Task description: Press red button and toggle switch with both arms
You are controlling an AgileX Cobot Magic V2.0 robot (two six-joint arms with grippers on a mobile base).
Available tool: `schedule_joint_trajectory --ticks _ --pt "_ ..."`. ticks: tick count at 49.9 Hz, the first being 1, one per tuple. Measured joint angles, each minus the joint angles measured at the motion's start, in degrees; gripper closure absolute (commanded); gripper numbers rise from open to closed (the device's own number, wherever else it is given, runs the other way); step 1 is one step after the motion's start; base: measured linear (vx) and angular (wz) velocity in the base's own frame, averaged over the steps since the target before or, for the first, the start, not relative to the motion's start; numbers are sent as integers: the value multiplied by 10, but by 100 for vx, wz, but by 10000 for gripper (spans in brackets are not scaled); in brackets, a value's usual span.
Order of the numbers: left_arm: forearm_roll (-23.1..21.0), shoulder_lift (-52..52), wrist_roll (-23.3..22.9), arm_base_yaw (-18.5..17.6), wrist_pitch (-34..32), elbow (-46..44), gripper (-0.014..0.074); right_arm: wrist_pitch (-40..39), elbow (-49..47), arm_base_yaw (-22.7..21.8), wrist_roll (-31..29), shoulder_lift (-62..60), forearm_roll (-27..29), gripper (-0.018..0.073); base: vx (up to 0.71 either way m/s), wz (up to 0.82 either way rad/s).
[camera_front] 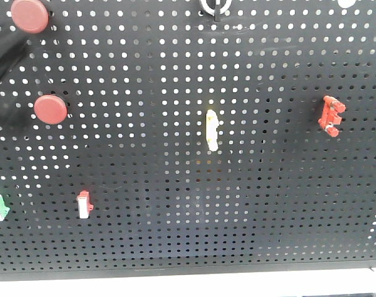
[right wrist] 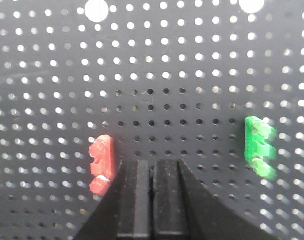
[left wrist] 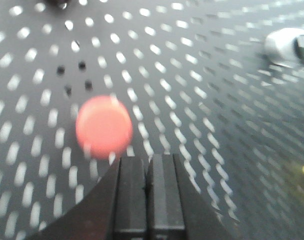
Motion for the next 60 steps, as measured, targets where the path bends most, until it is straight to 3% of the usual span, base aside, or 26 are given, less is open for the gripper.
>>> schedule_joint_trajectory --ticks 7,19,28,39,52,60 --pt "0 -28 0 0 -6 30 595 -8 -57 75 1 45 -47 559 0 0" --pt "0 -35 0 0 -15 35 595 -9 -185 184 1 167 -61 559 0 0" --pt "0 -35 0 0 -16 36 595 -9 -280 239 1 253 -66 559 0 0" --pt "0 -35 0 0 -24 36 595 19 -376 267 1 343 -72 559 0 0" --pt "0 -35 0 0 -27 36 595 46 -433 267 2 377 -72 559 0 0" --pt "0 -35 0 0 -36 36 595 52 -444 242 7 378 -69 559 0 0"
